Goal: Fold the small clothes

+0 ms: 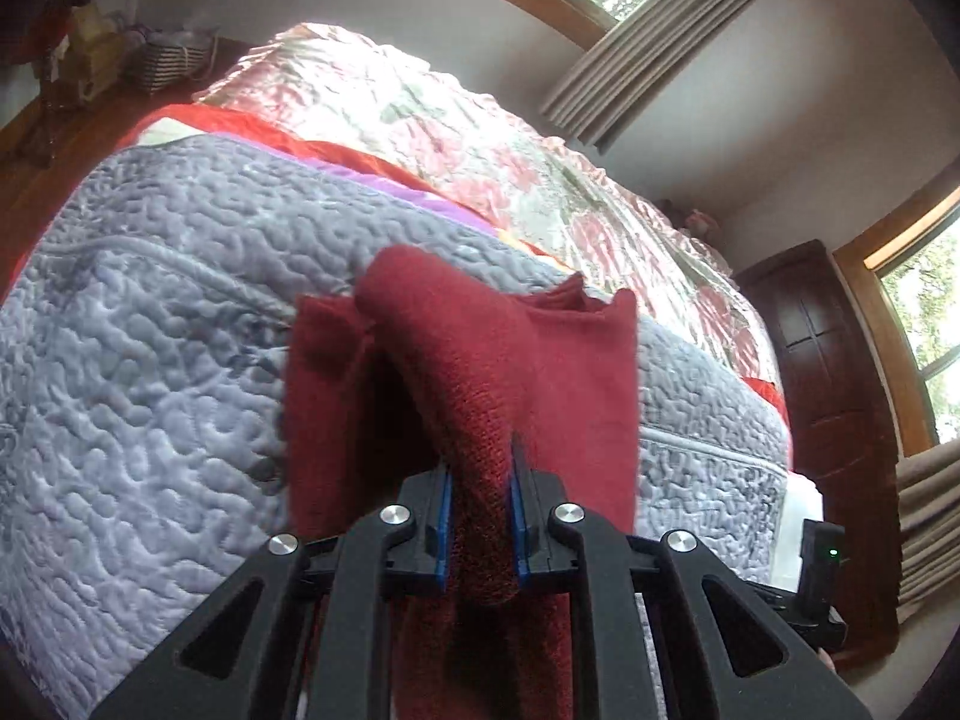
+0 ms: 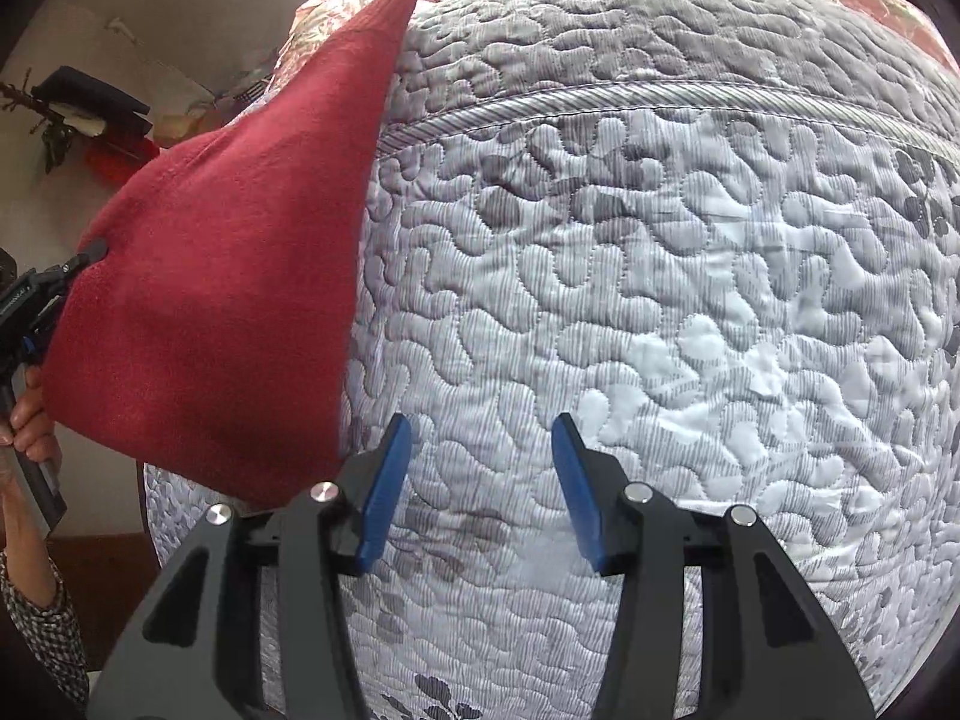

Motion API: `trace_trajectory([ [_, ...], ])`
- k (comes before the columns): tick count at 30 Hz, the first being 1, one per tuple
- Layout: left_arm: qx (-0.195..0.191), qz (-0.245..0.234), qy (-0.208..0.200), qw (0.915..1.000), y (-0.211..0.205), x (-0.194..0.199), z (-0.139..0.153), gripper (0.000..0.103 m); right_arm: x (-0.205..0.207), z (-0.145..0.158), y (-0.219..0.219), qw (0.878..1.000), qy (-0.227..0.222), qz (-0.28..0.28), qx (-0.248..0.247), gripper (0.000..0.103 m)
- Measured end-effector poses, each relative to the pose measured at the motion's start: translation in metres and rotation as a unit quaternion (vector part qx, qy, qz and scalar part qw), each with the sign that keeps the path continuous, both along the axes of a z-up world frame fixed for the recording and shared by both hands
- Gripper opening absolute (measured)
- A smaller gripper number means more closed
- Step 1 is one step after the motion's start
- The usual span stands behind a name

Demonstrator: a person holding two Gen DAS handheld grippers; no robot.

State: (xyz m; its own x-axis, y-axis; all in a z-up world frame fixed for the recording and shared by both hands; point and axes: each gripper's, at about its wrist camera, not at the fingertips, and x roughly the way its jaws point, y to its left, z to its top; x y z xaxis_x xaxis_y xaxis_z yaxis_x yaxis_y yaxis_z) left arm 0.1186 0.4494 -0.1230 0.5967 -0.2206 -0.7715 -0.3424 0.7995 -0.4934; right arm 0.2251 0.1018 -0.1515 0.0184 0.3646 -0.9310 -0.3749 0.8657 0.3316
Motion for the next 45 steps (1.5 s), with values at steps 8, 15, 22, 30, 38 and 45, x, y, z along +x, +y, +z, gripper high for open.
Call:
trace_trajectory([
  [8, 0.004, 0.013, 0.068, 0.9976, 0.019, -0.005, -0.076, 0.016, -0.006, -0.006, 0.04, 0.999, 0.001, 0.039, -0.011, 0.051],
  [15, 0.002, 0.013, 0.057, 0.9983, 0.018, -0.025, -0.047, 0.036, -0.013, -0.006, 0.064, 0.999, 0.018, 0.048, 0.013, 0.06],
  [22, 0.011, -0.022, 0.068, 0.9974, -0.006, -0.063, -0.032, 0.051, -0.027, -0.022, 0.086, 0.997, 0.057, 0.051, 0.022, 0.067],
  [30, 0.019, -0.044, 0.114, 0.9924, -0.024, -0.074, -0.071, 0.018, -0.034, -0.038, 0.094, 0.993, 0.1, 0.054, 0.045, 0.028],
  [38, 0.038, -0.071, 0.116, 0.9899, -0.03, -0.079, -0.077, 0.015, -0.031, -0.021, 0.074, 0.993, 0.077, 0.077, 0.037, 0.017],
  [45, 0.042, -0.076, 0.124, 0.9885, -0.036, -0.076, -0.09, 0.016, -0.036, -0.034, 0.087, 0.994, 0.062, 0.092, 0.0, 0.023],
])
